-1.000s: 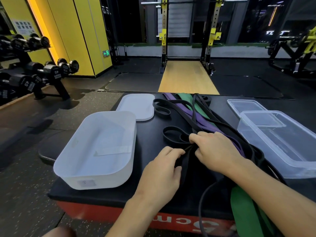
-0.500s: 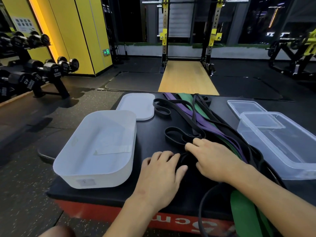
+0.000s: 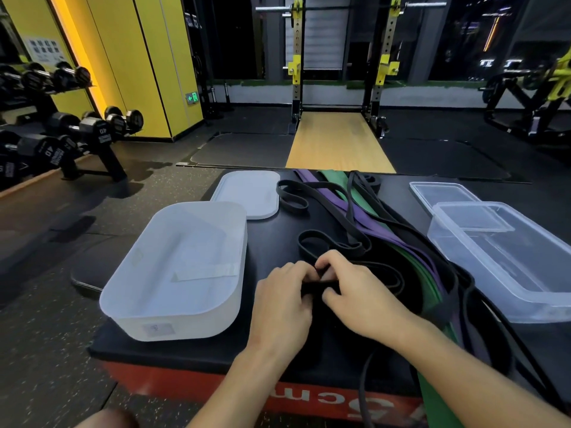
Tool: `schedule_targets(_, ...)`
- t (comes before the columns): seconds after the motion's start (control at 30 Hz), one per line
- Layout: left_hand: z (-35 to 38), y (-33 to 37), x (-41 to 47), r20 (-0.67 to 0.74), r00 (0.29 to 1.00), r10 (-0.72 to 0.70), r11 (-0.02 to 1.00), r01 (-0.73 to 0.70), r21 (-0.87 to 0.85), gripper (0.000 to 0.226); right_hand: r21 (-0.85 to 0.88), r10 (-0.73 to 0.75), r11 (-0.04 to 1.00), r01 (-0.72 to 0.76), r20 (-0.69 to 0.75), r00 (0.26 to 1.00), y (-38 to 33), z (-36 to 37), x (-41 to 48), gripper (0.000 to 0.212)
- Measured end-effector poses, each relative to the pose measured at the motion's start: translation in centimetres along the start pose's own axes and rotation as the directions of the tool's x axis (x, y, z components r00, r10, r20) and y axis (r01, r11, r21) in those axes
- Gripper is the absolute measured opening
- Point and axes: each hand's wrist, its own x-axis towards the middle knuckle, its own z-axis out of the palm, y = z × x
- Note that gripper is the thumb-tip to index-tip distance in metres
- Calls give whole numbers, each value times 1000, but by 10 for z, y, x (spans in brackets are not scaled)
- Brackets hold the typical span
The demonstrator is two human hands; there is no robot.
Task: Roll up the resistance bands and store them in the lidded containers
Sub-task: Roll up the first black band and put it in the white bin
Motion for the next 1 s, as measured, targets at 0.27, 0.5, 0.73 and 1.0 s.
schedule_targets(0.27, -1, -16, -1, 11, 998, -55, 993, 55, -103, 32, -304, -177, 945, 120, -167, 970, 27, 12, -3, 21)
schedule_targets(0.5, -5, -19, -2, -38, 992, -123, 945, 105, -310, 26, -316, -219, 937, 149, -201, 955, 23, 16, -7, 24)
schedule_targets(0.73, -5, -17, -2, -40, 987, -155, 896, 124, -426, 39, -261, -129, 965, 37, -345, 930, 22, 16, -9, 21)
schedule_targets(1.0, -6, -22, -5, -81, 980, -180, 879, 123, -462, 15, -363, -255, 914, 181, -168, 952, 23, 18, -9, 38)
